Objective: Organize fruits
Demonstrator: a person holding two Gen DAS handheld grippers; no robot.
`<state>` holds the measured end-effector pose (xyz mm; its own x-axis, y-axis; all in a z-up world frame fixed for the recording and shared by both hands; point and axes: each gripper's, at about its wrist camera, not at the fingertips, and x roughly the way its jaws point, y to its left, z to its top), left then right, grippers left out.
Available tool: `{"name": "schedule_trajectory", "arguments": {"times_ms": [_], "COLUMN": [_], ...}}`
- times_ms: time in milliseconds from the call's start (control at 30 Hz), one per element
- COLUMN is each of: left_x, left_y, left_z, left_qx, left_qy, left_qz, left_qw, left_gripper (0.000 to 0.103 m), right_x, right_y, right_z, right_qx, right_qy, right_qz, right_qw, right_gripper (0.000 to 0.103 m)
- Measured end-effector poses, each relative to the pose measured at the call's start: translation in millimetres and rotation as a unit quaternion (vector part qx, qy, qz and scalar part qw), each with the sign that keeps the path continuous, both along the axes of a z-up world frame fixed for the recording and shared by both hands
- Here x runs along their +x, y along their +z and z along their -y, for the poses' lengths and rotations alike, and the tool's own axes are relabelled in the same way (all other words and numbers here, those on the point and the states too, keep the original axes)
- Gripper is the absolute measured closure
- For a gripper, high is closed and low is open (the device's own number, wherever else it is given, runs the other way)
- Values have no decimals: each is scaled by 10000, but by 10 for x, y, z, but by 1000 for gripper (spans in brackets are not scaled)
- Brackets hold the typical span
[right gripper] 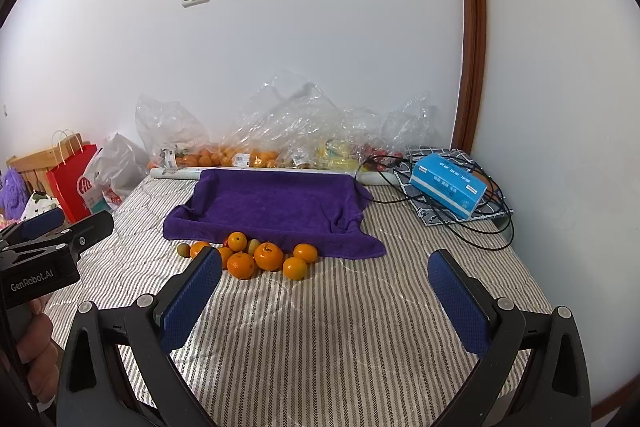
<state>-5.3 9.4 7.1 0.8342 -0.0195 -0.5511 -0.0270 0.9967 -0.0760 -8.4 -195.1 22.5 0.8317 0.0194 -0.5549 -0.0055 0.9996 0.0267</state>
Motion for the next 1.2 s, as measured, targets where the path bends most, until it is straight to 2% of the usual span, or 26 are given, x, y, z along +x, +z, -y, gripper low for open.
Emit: {"name": "schedule_trajectory", "arguments": {"times_ms": [767, 1200], "left_x": [20, 276], "left_y": [19, -250], "left_z": [63, -85], "left_qx": [2, -44], "left_qy": [-49, -32], "left_qz": [-6, -336], "left_qw": [10000, 9994], "left_gripper": [1, 1], "right_x": [-29, 265], "right_y": [-16, -204], "right_z": [-36, -167], "right_qx": [-16, -110], "right_qy": [33, 105], "right_qz": [25, -290], "right_qw": [10000, 9995], "right_gripper": [1, 1]}}
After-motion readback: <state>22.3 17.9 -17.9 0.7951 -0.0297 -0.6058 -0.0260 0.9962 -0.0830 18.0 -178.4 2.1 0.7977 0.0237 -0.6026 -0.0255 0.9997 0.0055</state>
